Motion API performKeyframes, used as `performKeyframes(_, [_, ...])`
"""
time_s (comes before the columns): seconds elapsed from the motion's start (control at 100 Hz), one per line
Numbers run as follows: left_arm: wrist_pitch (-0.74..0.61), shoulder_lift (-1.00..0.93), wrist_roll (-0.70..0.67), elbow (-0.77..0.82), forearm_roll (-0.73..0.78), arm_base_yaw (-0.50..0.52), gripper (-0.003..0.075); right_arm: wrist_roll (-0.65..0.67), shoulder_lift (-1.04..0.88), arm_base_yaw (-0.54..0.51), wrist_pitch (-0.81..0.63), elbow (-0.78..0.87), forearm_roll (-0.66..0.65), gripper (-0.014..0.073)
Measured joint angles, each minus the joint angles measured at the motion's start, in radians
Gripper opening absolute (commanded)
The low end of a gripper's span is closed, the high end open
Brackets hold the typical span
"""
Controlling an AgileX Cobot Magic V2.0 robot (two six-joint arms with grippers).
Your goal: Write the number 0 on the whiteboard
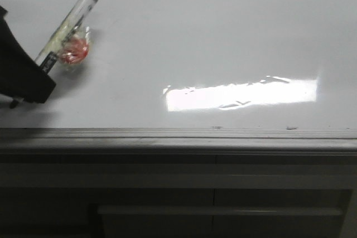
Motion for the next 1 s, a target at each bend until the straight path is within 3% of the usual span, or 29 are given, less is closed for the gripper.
performKeyframes(0.11, [0.032, -0.091, 0.167, -0.032, 0.015, -0.088, -0.0020, -0.120, 0.093, 0.054, 0.013, -0.043, 0.078, 0.0309])
performKeyframes(0.27, [0.035, -0.202, 0.312, -0.057, 0.084, -0.199, -0.0020, -0.165, 0.231, 0.201, 0.013, -0.116, 0.056, 0.0309])
performKeyframes(0.49, [0.039, -0.262, 0.336, -0.060, 0.187, -0.251, -0.0020, -0.168, 0.429, 0.469, -0.019, -0.206, -0.077, 0.0322])
performKeyframes(0.67, [0.081, -0.264, 0.338, -0.060, 0.225, -0.251, -0.0020, -0.170, 0.555, 0.653, -0.246, -0.245, -0.116, 0.0398])
performKeyframes(0.8, [0.096, -0.264, 0.338, -0.060, 0.231, -0.251, -0.0020, -0.173, 0.629, 0.725, -0.344, -0.268, -0.116, 0.0397])
performKeyframes(1.0, [0.105, -0.264, 0.340, -0.060, 0.242, -0.251, -0.0020, -0.174, 0.734, 0.771, -0.366, -0.284, -0.114, 0.0397])
